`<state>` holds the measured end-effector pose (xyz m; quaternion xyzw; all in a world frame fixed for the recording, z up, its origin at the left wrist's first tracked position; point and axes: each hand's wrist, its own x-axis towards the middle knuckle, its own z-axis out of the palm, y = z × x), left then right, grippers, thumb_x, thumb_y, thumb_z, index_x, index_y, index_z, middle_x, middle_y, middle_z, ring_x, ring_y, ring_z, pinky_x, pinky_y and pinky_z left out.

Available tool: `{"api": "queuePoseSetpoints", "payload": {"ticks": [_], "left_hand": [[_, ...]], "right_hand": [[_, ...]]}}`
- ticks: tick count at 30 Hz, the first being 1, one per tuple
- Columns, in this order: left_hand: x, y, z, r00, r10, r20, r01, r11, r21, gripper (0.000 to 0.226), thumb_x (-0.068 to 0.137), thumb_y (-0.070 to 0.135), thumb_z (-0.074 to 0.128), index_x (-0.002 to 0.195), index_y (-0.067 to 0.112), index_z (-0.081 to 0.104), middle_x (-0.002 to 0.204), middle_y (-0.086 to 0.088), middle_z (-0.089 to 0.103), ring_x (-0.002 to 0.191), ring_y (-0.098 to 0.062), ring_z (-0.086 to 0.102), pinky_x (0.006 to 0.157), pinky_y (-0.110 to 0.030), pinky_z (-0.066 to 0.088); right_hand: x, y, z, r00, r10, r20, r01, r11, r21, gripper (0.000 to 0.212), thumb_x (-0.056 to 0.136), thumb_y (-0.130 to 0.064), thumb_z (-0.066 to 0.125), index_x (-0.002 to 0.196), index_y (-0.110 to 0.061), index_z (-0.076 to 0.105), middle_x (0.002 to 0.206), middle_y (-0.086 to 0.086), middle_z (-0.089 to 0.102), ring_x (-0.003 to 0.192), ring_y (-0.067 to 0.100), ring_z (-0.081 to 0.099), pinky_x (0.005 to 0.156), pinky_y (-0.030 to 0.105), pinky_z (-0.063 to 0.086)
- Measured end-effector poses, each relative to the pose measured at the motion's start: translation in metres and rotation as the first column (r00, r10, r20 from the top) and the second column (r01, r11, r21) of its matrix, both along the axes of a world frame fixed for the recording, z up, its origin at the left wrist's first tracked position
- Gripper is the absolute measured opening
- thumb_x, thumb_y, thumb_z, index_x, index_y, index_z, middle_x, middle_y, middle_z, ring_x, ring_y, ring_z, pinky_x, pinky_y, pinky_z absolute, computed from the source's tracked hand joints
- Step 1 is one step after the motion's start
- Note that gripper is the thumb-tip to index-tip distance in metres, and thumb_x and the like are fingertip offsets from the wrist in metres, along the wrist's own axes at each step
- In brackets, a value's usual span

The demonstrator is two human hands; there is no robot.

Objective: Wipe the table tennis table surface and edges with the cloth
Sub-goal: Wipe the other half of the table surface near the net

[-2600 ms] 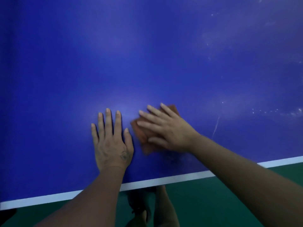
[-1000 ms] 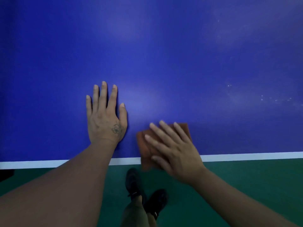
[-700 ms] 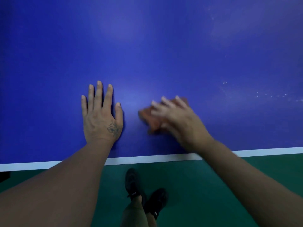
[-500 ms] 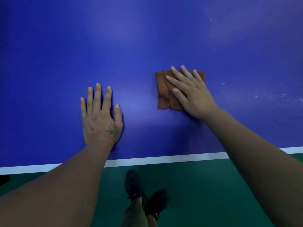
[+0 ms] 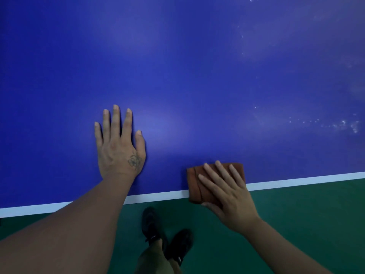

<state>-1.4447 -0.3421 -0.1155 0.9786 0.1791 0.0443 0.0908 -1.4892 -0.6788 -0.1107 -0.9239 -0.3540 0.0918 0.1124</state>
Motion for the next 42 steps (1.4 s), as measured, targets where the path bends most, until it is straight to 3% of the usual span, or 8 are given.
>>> {"api": "queuePoseSetpoints", "payload": {"ticks": [5,12,17,23,28,35,42], "left_hand": [[0.001,0.000,0.006,1.000,-0.004,-0.026,0.004,1.000,-0.021,0.066,0.110,0.047,0.029,0.170,0.019,0.028,0.179,-0.008,0.016,0.167,-0.030,0.007,0.135,-0.052,0.003],[0.005,-0.008,0.019,0.998,0.018,-0.056,-0.021,0.998,-0.055,0.068,0.107,0.043,0.030,0.166,0.010,0.037,0.176,-0.015,0.025,0.165,-0.036,0.014,0.134,-0.058,0.007],[0.063,-0.057,0.043,1.000,-0.004,-0.011,0.003,0.989,-0.146,0.069,0.107,0.044,0.037,0.164,0.006,0.039,0.175,-0.015,0.028,0.166,-0.033,0.014,0.135,-0.050,0.001],[0.155,-0.140,0.044,1.000,-0.006,-0.011,0.003,0.977,-0.215,0.070,0.110,0.043,0.048,0.168,0.008,0.030,0.178,-0.008,0.020,0.168,-0.025,0.006,0.136,-0.048,0.002],[0.229,-0.192,0.033,0.999,0.033,-0.019,-0.036,0.980,-0.195,0.070,0.110,0.043,0.051,0.167,0.006,0.033,0.177,-0.012,0.023,0.167,-0.028,0.010,0.135,-0.050,0.004],[0.337,-0.210,0.020,0.987,0.162,-0.021,-0.163,0.978,-0.130,0.079,0.104,0.062,0.029,0.170,0.018,0.026,0.179,-0.013,0.015,0.166,-0.034,0.008,0.134,-0.055,0.001],[0.391,-0.208,0.006,0.958,0.283,-0.054,-0.285,0.958,-0.031,0.082,0.104,0.070,0.023,0.172,0.025,0.019,0.180,-0.011,0.008,0.167,-0.031,0.000,0.134,-0.056,-0.002]], "right_hand": [[0.014,0.003,0.016,0.996,0.031,-0.087,-0.021,0.993,0.118,0.048,0.109,-0.042,0.049,0.152,-0.021,0.051,0.169,-0.010,0.033,0.159,0.021,0.026,0.127,0.052,0.022],[0.044,0.013,0.049,0.958,-0.249,-0.146,0.282,0.916,0.285,0.048,0.104,-0.037,0.057,0.147,-0.018,0.056,0.158,-0.013,0.048,0.152,0.009,0.037,0.128,0.042,0.026],[0.100,-0.013,0.055,0.942,-0.309,-0.132,0.336,0.879,0.339,0.046,0.102,-0.033,0.060,0.145,-0.015,0.058,0.157,-0.009,0.051,0.150,0.011,0.041,0.128,0.043,0.026],[0.217,-0.075,0.054,0.925,-0.353,-0.138,0.379,0.853,0.359,0.050,0.102,-0.034,0.059,0.151,-0.022,0.052,0.159,-0.015,0.046,0.152,0.009,0.037,0.129,0.041,0.022],[0.326,-0.145,0.053,0.928,-0.350,-0.127,0.372,0.856,0.360,0.051,0.102,-0.034,0.059,0.151,-0.021,0.052,0.159,-0.012,0.047,0.152,0.009,0.038,0.130,0.038,0.019],[0.466,-0.237,0.051,0.899,-0.434,-0.058,0.425,0.836,0.347,0.053,0.101,-0.035,0.058,0.152,-0.025,0.048,0.154,-0.021,0.044,0.150,0.012,0.040,0.129,0.029,0.016],[0.617,-0.285,0.046,0.700,-0.713,-0.046,0.679,0.643,0.354,0.057,0.103,-0.044,0.051,0.155,-0.019,0.046,0.156,0.002,0.052,0.145,0.028,0.044,0.125,0.051,0.027]]}}
